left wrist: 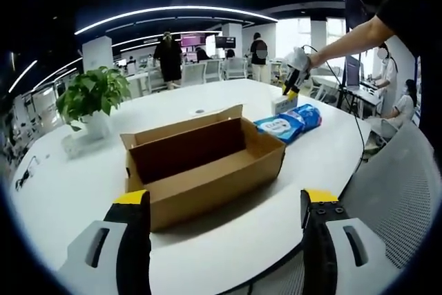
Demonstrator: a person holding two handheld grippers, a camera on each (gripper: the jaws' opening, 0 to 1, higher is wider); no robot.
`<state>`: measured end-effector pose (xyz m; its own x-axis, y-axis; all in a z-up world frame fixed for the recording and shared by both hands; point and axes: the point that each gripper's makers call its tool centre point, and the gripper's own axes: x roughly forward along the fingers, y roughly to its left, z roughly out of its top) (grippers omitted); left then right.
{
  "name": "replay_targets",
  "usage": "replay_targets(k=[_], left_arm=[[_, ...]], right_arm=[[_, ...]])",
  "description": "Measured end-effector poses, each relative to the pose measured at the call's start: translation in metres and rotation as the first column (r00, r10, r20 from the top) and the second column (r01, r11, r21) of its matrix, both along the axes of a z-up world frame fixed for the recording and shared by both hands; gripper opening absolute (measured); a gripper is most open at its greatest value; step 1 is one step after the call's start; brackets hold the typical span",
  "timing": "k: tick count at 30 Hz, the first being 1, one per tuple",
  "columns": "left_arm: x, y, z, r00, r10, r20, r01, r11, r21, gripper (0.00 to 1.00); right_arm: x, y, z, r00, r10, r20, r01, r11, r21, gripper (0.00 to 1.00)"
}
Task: Operate the shoe box by opening the lid, removing the specified soft item, and placing it in the target area until the item is outside and the box remains undamaged.
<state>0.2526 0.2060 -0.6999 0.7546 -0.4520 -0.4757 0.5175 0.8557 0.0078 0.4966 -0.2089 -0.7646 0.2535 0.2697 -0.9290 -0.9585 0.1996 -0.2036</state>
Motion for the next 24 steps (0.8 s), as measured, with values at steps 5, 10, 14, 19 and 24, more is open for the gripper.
replay_targets(k=[5, 10, 14, 19, 24], left_arm=[[0.001, 0.001, -0.002, 1.0, 0.004, -0.009, -0.004, 1.0, 0.002, 0.93], [0.001, 0.002, -0.002, 1.0, 0.009, -0.014, -0.009, 1.0, 0.004, 0.93], [0.001, 0.002, -0.003, 1.0, 0.008, -0.019, -0.008, 1.0, 0.005, 0.92], [0.001, 0.002, -0.003, 1.0, 0.011, -0.021, -0.011, 1.0, 0.002, 0.92], [0.001, 0.002, -0.004, 1.0, 0.009, -0.024, -0.009, 1.0, 0.003, 0.92]], right_arm=[[-0.002, -0.011, -0.008, 1.0, 0.003, -0.019, -0.004, 1.0, -0.031, 0.13], [-0.002, -0.022, -0.014, 1.0, 0.017, -0.025, -0.019, 0.998, -0.064, 0.13], [-0.001, -0.031, -0.019, 0.999, 0.027, -0.03, -0.03, 0.995, -0.092, 0.14], [-0.001, -0.039, -0.026, 0.996, 0.08, -0.032, -0.084, 0.985, -0.153, 0.14], [-0.003, -0.045, -0.028, 0.994, 0.098, -0.038, -0.103, 0.977, -0.186, 0.14]])
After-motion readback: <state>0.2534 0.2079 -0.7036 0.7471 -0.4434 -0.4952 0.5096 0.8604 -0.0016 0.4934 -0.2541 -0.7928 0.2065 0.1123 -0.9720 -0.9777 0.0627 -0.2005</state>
